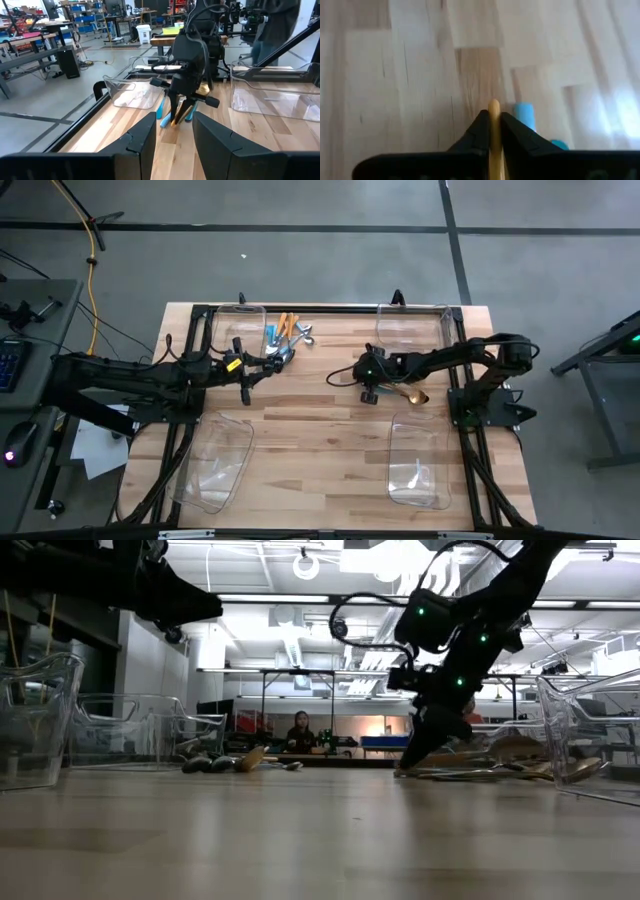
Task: Sort silverware by color (type)
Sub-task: Put the yellow spoon into the top left transparent bin
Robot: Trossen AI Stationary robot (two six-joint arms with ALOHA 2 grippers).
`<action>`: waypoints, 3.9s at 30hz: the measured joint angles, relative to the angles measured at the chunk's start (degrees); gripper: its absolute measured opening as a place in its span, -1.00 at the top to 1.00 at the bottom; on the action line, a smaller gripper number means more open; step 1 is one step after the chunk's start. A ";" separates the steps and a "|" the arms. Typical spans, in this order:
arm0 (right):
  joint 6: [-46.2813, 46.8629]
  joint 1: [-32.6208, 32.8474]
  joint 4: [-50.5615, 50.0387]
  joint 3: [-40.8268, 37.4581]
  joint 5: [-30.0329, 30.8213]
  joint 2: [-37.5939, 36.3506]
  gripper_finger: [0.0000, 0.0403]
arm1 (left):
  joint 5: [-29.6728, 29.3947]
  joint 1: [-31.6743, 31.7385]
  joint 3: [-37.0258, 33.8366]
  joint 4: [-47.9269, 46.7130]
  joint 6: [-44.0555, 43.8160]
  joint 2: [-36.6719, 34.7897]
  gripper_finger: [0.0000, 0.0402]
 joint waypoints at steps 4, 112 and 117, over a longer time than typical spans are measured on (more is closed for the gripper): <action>-1.34 0.02 0.06 0.00 -0.01 -3.35 0.96 | 0.00 0.00 0.00 0.19 0.01 0.00 0.40; 3.94 6.78 54.09 -21.78 -0.06 -28.72 0.17 | 4.57 3.93 -1.52 12.06 -5.11 3.81 0.92; 4.52 6.78 50.17 -22.62 -2.49 -31.29 0.17 | 4.71 4.22 -1.51 11.14 -4.65 3.26 0.92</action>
